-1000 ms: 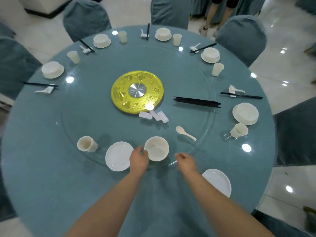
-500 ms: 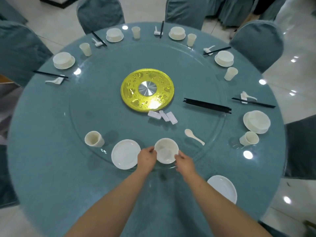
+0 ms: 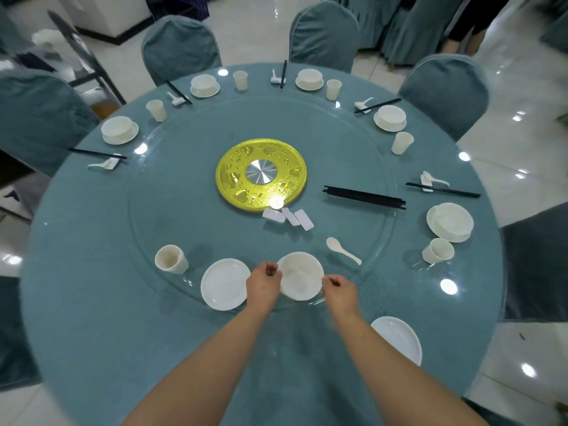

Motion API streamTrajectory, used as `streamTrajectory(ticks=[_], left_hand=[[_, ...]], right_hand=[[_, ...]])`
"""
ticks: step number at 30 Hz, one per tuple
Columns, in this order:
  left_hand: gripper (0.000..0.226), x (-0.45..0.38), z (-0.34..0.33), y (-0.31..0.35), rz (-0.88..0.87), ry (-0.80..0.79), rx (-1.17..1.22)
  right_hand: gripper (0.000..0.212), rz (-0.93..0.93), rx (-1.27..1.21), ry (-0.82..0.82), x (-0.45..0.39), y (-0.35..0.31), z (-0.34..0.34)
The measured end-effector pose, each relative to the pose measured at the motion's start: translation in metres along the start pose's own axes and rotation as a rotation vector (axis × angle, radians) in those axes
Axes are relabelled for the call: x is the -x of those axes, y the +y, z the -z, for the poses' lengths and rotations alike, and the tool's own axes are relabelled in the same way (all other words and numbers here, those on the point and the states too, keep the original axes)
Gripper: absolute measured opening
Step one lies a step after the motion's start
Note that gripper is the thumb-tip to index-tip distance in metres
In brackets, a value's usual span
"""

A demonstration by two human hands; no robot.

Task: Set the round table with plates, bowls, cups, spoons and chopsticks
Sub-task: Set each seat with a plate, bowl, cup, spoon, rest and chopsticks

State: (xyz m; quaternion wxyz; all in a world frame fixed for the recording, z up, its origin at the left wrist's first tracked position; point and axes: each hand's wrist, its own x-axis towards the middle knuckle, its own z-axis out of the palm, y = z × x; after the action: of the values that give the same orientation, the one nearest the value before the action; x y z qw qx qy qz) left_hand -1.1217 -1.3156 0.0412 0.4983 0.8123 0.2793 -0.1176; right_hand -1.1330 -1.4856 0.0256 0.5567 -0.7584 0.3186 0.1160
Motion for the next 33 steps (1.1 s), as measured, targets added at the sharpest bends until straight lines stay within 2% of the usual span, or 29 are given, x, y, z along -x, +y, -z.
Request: streamTrajectory(ticks=[4,8,13,22,28,33], left_hand=[[0.007,0.013,-0.004,0.002,0.008,-0.044,0.080],[0.004,0.026,-0.018,0.003,-0.004,-0.099,0.087],[0.011,0.042,-0.044,0.006,-0.003,-0.156,0.093],[0.009,0.072,-0.101,0.008,-0.052,-0.304,-0.027],[0.012,0.077,-0.121,-0.008,-0.039,-0.362,-0.084],[0.017,0.073,-0.126,-0.026,0.006,-0.339,-0.117]], right_hand=[[0.007,0.001,-0.061,0.000,0.007,0.003,0.015],[0.010,-0.041,-0.057,0.026,0.013,0.018,0.037],[0.011,-0.118,-0.096,0.147,0.014,0.043,0.075],[0.014,-0.306,-0.189,0.323,0.016,0.110,0.147],[0.020,-0.444,-0.203,0.378,0.018,0.158,0.162],[0.024,-0.493,-0.207,0.396,0.016,0.173,0.160]])
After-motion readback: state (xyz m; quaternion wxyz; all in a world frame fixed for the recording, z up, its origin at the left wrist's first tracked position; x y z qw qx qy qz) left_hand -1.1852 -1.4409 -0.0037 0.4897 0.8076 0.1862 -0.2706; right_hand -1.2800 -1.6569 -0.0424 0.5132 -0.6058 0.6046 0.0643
